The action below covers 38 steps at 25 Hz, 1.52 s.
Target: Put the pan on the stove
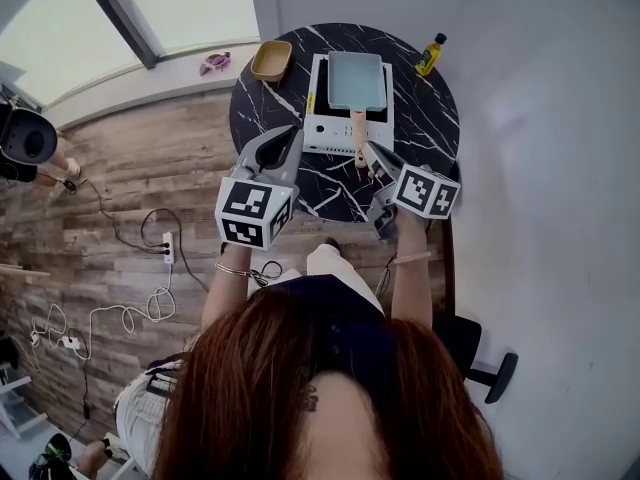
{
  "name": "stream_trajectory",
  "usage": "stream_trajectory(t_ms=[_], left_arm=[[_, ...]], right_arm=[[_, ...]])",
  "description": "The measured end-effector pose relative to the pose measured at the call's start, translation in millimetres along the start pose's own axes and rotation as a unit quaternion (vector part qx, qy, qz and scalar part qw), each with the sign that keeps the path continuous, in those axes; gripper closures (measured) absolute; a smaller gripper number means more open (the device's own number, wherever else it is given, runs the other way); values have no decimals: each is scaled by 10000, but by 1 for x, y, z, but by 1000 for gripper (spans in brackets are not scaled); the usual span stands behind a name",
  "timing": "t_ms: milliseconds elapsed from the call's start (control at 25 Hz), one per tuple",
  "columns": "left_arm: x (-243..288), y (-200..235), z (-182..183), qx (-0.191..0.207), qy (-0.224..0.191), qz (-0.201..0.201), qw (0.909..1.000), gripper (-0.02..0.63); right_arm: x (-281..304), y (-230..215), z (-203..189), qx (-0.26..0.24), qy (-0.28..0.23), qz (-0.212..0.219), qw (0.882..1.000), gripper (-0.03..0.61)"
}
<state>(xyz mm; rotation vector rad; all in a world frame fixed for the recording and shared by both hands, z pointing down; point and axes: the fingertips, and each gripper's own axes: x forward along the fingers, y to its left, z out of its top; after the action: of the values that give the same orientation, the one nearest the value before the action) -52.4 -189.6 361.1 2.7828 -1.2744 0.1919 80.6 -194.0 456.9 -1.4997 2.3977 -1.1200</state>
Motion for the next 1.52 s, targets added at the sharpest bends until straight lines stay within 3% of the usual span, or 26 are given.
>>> stream_trajectory(t_ms=[440, 800, 1160, 1520], left_arm=[[-23, -11, 10, 108, -170, -176, 9996, 603], [-42, -16, 17, 166, -263, -263, 9992, 603], [-64, -26, 16, 223, -293, -362, 9987, 603], [-88, -33, 17, 267, -413, -390, 9980, 603]], right_arm=[[-24, 36, 1, -790, -387, -164, 9960, 568], [-42, 62, -1, -1633, -511, -534, 9838, 568], [-59, 88, -11, -1765, -714, -483, 9805, 568], [-80, 116, -18, -2092, -1133, -561, 9697, 569]])
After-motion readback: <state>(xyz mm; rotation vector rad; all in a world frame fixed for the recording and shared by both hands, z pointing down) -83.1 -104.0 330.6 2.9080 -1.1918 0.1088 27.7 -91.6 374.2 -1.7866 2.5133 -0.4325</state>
